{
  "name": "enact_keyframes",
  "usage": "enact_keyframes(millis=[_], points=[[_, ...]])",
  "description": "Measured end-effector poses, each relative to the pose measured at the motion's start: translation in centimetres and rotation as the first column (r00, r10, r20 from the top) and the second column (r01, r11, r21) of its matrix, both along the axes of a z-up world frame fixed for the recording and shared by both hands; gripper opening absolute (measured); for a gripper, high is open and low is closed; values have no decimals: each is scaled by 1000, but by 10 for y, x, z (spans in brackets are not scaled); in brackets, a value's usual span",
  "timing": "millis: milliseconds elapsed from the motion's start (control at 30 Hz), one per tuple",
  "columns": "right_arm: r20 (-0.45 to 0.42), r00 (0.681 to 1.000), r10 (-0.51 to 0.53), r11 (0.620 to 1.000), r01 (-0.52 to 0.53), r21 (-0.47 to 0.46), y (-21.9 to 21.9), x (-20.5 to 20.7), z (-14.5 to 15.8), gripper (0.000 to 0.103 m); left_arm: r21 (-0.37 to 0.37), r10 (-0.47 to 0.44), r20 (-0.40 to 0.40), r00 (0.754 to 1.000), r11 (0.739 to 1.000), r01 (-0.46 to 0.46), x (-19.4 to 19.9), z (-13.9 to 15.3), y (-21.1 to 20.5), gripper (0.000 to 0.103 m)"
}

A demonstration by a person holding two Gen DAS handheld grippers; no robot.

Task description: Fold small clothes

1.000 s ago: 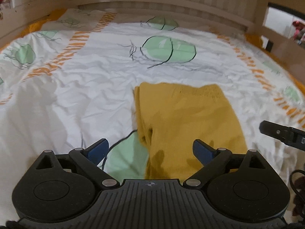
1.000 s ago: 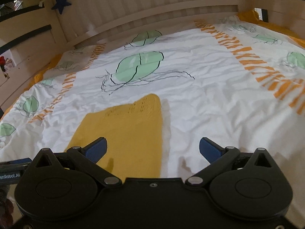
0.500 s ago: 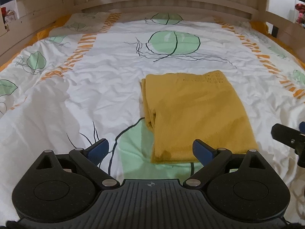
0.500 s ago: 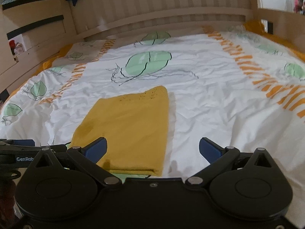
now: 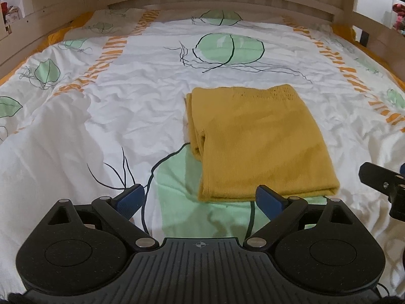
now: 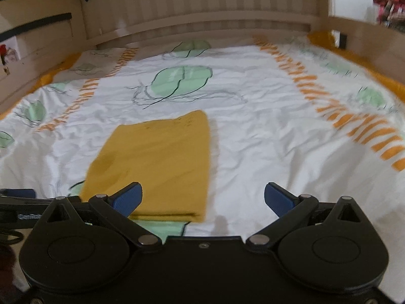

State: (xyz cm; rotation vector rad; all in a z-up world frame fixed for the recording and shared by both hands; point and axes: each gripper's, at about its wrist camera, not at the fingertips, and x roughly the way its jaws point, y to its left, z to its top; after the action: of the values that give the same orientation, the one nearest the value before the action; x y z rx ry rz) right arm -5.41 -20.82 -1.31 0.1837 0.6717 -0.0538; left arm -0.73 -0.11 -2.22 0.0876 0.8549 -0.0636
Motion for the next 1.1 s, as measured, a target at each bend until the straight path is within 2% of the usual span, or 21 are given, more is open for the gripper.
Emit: enact_keyframes(millis=[633,1100], points=[[-67,996,55,998,-52,47,9,4,-11,102,4,-9,-53,999,1000,10,3,-13,4,95],[-91,994,60,996,-54,71,8,10,-16,102,16,-6,-76,997,1000,7,11,-18,7,95]])
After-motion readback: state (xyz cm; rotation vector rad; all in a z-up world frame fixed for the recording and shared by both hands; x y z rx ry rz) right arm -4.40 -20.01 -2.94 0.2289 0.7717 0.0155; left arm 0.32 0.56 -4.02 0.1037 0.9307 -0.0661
